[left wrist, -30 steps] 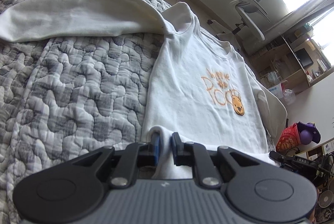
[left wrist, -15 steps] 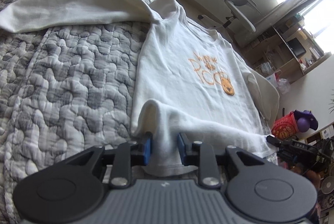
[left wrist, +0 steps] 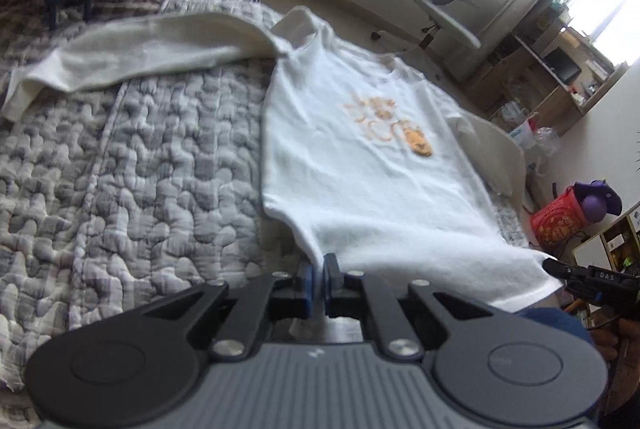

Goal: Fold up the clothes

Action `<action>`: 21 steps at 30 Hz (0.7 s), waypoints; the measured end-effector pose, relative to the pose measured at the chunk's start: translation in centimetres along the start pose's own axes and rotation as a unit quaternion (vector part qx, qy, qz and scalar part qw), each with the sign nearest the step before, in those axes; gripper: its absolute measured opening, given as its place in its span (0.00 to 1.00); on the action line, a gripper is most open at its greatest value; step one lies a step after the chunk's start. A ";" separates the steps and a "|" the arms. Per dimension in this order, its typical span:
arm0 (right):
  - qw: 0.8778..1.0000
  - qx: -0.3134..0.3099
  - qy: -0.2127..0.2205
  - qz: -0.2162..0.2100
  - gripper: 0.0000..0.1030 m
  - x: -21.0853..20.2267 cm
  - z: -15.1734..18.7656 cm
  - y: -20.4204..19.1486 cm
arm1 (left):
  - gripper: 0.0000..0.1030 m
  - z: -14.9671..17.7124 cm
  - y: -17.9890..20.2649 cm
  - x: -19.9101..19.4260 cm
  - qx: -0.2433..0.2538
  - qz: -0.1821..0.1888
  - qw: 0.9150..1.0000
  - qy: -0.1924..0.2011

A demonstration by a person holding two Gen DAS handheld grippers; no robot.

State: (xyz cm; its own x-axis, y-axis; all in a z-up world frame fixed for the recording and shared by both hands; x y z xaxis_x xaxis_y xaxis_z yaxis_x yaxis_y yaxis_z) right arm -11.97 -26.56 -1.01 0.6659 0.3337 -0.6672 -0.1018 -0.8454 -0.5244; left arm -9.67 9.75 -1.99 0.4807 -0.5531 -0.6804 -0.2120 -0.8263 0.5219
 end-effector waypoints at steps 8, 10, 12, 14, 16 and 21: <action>0.984 -0.166 0.003 0.071 0.17 -1.1 -0.6 0.9 | 0.24 -0.3 -2.9 -1.6 0.019 -0.051 0.998 0.015; 0.971 -0.213 0.025 0.103 0.19 -1.9 -3.0 0.9 | 0.27 -2.3 -2.9 -2.0 0.039 -0.066 0.997 0.033; 0.960 -0.248 0.043 0.120 0.33 -2.1 -5.6 0.8 | 0.32 -4.7 -2.6 -1.9 0.052 -0.066 0.995 0.052; 0.952 -0.280 0.054 0.111 0.38 -0.7 -8.0 -0.5 | 0.33 -7.2 -2.2 -1.0 0.066 -0.072 0.993 0.068; 0.945 -0.307 0.055 0.095 0.38 1.6 -10.0 -2.2 | 0.34 -9.6 -1.7 0.2 0.077 -0.073 0.991 0.082; 0.922 -0.377 0.045 0.075 0.38 9.5 -13.9 -6.5 | 0.42 -14.7 -2.3 3.6 0.064 -0.088 0.989 0.104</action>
State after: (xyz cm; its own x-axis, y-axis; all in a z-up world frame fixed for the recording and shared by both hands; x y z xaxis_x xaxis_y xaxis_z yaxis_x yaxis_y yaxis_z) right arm 5.27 -23.66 3.43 0.7484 0.1815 -0.6380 0.3215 -0.9405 0.1096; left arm 4.99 11.25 1.92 0.6819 -0.3764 -0.6272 -0.2095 -0.9220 0.3256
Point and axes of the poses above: each gripper's, at about its wrist camera, not at the fingertips, and x roughly the way its jaws point, y to its right, z to its underside, the point moved 9 cm from there along x, roughly the way its jaws point, and after that the axes turned 6 degrees about z, right-handed, at the moved point
